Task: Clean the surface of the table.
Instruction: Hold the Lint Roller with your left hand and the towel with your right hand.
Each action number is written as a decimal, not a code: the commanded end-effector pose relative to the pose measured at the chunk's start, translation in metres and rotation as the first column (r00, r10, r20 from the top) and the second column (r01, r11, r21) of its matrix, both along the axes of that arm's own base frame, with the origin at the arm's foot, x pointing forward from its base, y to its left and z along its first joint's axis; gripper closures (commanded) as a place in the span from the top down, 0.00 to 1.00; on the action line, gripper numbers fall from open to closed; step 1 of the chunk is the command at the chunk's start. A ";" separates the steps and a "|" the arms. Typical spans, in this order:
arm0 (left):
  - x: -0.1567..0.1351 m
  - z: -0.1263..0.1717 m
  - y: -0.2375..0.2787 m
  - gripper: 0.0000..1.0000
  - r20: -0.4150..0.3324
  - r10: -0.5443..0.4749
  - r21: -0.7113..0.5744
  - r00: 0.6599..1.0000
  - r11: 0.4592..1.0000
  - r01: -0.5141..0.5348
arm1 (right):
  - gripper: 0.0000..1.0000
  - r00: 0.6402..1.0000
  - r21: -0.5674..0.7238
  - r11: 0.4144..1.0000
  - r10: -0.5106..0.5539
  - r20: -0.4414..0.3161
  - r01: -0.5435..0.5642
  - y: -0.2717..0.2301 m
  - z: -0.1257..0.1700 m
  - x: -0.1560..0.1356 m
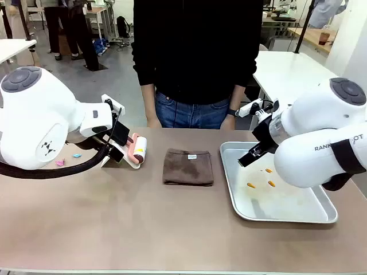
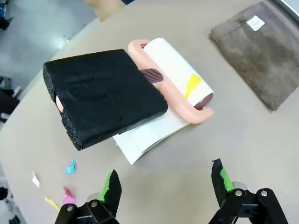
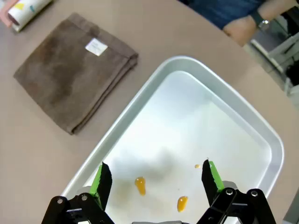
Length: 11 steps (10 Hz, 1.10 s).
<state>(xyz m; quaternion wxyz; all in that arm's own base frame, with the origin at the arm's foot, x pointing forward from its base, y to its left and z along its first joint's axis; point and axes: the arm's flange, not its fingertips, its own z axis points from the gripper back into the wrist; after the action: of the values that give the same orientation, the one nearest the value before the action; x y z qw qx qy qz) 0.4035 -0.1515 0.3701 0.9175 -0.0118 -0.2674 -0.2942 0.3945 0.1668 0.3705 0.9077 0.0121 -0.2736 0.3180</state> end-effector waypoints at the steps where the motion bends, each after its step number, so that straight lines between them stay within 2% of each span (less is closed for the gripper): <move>1: 0.000 0.000 0.000 1.00 0.000 0.000 0.000 1.000 1.000 0.000 | 1.00 1.000 0.000 1.000 0.000 0.000 0.000 0.000 0.000 0.000; 11: 0.000 0.000 0.000 1.00 0.000 0.000 0.000 1.000 1.000 0.000 | 1.00 1.000 0.000 1.000 0.000 0.000 0.000 0.000 0.000 0.000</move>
<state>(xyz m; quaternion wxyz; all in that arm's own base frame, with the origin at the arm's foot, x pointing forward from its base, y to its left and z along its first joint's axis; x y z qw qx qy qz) 0.4035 -0.1515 0.3701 0.9176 -0.0119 -0.2674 -0.2940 0.3945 0.1669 0.3705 0.9076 0.0120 -0.2736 0.3182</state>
